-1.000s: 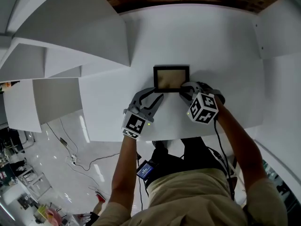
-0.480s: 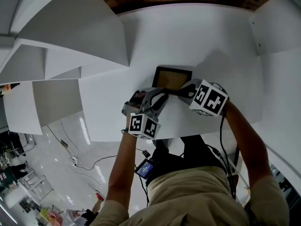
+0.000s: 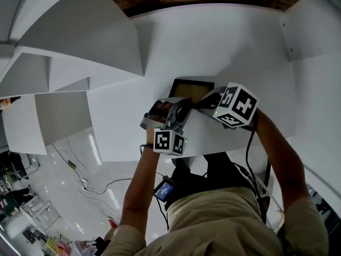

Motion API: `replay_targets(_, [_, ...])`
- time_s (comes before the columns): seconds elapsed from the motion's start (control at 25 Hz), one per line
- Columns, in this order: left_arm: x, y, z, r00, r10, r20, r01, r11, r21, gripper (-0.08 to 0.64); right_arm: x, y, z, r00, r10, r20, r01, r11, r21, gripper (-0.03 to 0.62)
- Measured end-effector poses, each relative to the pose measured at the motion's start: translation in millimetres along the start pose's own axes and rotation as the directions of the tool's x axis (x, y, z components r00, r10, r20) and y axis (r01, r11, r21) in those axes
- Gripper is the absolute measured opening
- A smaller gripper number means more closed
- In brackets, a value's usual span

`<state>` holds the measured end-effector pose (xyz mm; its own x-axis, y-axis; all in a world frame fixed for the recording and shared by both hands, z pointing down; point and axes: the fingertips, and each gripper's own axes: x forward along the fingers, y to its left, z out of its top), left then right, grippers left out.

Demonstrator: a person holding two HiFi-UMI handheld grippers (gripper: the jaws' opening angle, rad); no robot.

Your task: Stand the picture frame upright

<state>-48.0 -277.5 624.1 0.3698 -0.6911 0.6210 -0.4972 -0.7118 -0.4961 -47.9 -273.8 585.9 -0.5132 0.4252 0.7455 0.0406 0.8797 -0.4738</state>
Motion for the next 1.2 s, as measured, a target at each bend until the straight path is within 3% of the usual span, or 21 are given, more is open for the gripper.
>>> replay_targets(0.16, [-5.4,14.0,3.9,0.995,0.035,0.094,-0.024,0.993,-0.118,0.089,-26.9,-4.6,24.1,0.978,-0.008,0.210,0.009,1.000,-0.006,0.100])
replay_targets(0.24, [-10.1,23.2,8.0,0.987,0.049,0.154,-0.019,0.982,-0.187,0.083,-51.6,-11.1,34.5,0.945,-0.038,0.324,0.045,0.999,-0.013,0.164])
replay_targets(0.32, [-15.3,32.7,11.9,0.973,0.065,0.220,-0.005,0.964,-0.266,0.078,-80.6,-21.7,40.4,0.897,-0.093,0.432,0.107,0.994,-0.008,0.184])
replay_targets(0.4, [-21.4,41.9,15.6,0.952,0.084,0.293,0.029,0.932,-0.361,0.074,-106.3,-36.3,38.5,0.847,-0.152,0.509,0.166,0.986,0.019,0.184])
replay_targets(0.48, [-28.2,47.5,19.4,0.931,0.083,0.355,0.084,0.899,-0.431,0.071,-114.7,-50.3,27.0,0.828,-0.186,0.530,0.190,0.981,0.046,0.192])
replay_targets(0.6, [-38.9,62.9,28.3,0.888,0.108,0.446,0.149,0.852,-0.502,0.066,-93.8,-60.2,8.4,0.862,-0.165,0.479,0.183,0.983,0.009,0.206])
replay_targets(0.76, [-46.9,77.2,24.2,0.848,0.189,0.496,0.229,0.713,-0.663,0.064,-53.3,-72.0,-13.2,0.908,-0.129,0.399,0.139,0.990,0.003,0.224])
replay_targets(0.84, [-52.9,82.2,22.3,0.821,0.215,0.528,0.274,0.664,-0.696,0.063,-41.5,-74.7,-16.2,0.900,-0.103,0.424,0.089,0.995,0.051,0.224])
replay_targets(0.88, [-56.1,85.0,22.9,0.803,0.227,0.550,0.300,0.643,-0.704,0.063,-39.8,-72.8,-12.6,0.883,-0.076,0.463,0.046,0.996,0.076,0.224])
replay_targets(0.96, [-60.5,87.6,25.3,0.770,0.235,0.594,0.356,0.613,-0.705,0.063,-43.3,-65.0,1.6,0.828,-0.017,0.560,-0.049,0.994,0.103,0.225])
replay_targets(1.04, [-60.7,85.3,27.9,0.752,0.220,0.621,0.398,0.600,-0.694,0.063,-49.3,-57.5,15.7,0.779,0.023,0.626,-0.105,0.990,0.094,0.225])
replay_targets(1.12, [-57.4,81.2,29.7,0.750,0.199,0.630,0.419,0.593,-0.687,0.063,-51.6,-54.2,21.4,0.769,0.037,0.638,-0.107,0.992,0.072,0.206])
replay_targets(1.16, [-55.5,80.0,29.4,0.752,0.195,0.630,0.426,0.586,-0.690,0.063,-51.9,-53.7,22.2,0.774,0.037,0.632,-0.097,0.993,0.061,0.096])
replay_targets(1.2, [-53.9,80.1,27.6,0.754,0.196,0.627,0.430,0.575,-0.697,0.063,-52.3,-53.4,22.9,0.781,0.037,0.624,-0.088,0.995,0.051,0.098])
